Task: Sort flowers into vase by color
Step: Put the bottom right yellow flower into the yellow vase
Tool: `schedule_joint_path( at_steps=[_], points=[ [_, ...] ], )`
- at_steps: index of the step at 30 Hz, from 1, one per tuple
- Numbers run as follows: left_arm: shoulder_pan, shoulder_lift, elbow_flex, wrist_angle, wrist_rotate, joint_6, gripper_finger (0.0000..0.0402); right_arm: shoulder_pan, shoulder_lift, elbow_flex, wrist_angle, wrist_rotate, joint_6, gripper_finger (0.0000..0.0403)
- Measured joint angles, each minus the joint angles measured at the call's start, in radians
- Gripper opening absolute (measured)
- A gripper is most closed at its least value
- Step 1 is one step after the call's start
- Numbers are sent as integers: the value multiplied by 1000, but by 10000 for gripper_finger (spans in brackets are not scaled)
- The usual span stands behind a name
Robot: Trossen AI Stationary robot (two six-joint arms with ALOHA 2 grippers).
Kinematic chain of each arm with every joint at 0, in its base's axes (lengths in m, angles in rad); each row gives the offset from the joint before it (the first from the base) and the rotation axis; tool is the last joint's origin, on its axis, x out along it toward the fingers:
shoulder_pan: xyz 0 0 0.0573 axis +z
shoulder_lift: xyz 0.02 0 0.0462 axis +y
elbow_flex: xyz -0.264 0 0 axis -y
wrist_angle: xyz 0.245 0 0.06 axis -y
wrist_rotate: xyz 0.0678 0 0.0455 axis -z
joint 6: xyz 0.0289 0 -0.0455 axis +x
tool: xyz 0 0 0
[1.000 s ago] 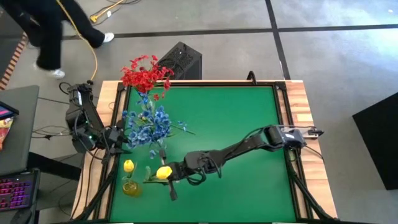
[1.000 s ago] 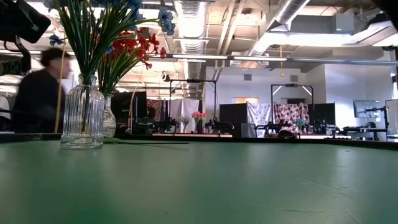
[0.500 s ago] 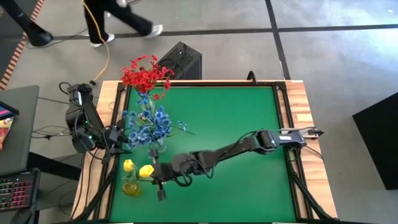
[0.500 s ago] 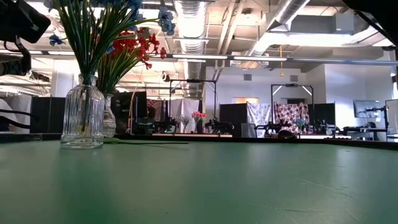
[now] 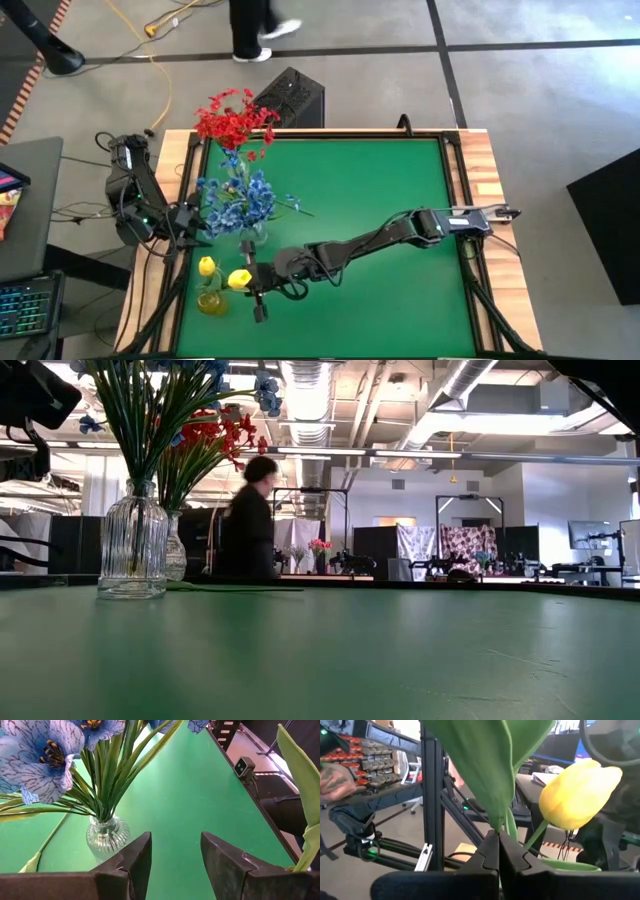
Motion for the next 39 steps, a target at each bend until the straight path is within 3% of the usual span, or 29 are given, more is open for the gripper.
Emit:
schedule_joint_path(
  at_steps=[27, 39],
  points=[
    [0, 0, 0, 0, 0, 0, 158, -14, 51, -1, -19, -33, 11, 21],
    [0, 0, 0, 0, 0, 0, 158, -15, 51, -1, -44, -33, 46, 78]
  ],
)
